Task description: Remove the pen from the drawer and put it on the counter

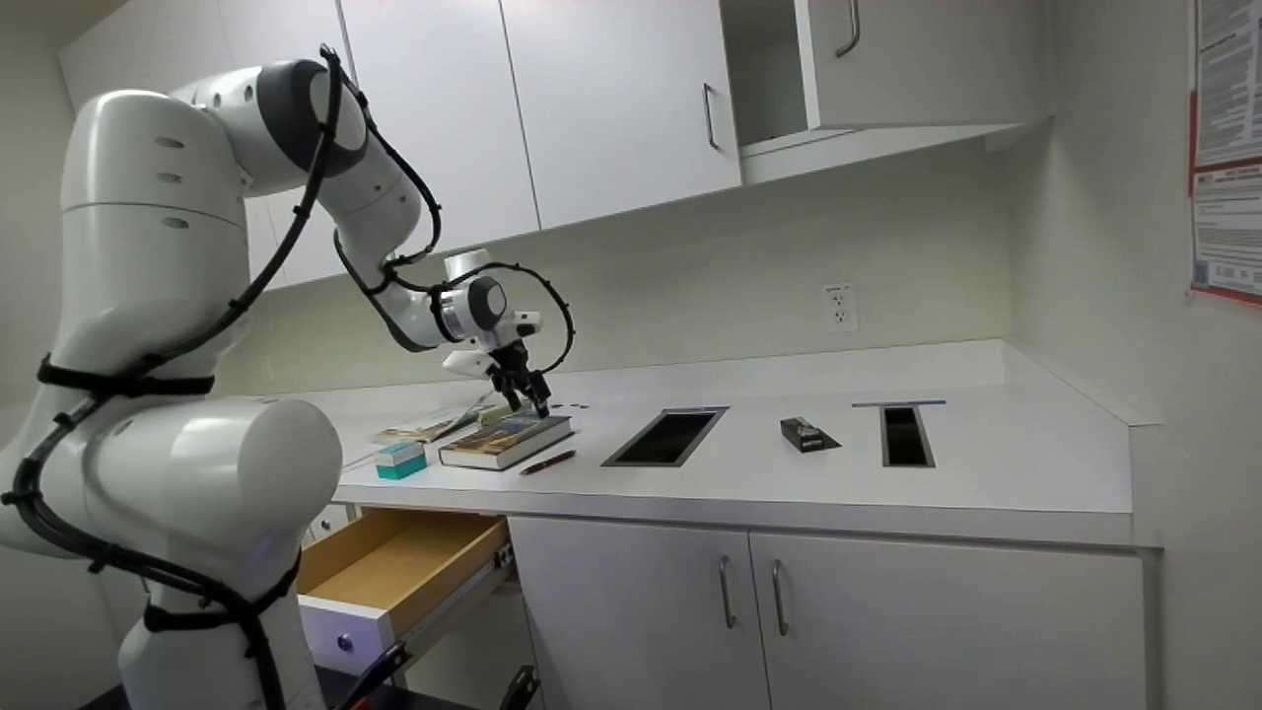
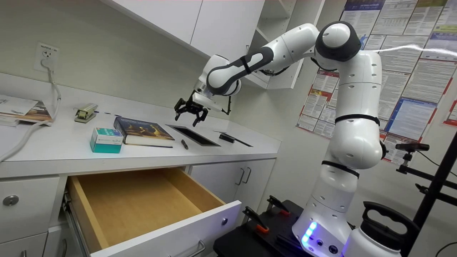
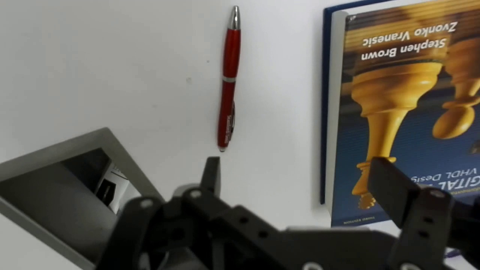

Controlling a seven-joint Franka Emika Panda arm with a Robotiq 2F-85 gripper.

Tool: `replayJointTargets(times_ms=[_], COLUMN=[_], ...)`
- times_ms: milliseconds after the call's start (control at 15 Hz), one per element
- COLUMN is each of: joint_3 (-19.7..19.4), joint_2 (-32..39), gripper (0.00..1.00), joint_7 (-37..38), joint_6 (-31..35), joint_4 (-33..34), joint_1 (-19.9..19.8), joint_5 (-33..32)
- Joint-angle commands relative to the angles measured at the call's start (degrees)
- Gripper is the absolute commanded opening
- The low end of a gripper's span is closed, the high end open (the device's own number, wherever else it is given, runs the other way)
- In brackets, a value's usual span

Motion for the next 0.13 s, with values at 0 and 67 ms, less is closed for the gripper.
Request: replayJointTargets(times_ms=[0,67], joint_3=[2.21,2.58], joint_2=[-6.88,-7.79], gripper=[1.00,1.00], joint_7=[0.08,0.70], joint_6=[-6.85,-9.23], joint_4=[-2.61,-2.45], joint_1=[-1.51,-1.74], joint_5=[-0.55,-1.18])
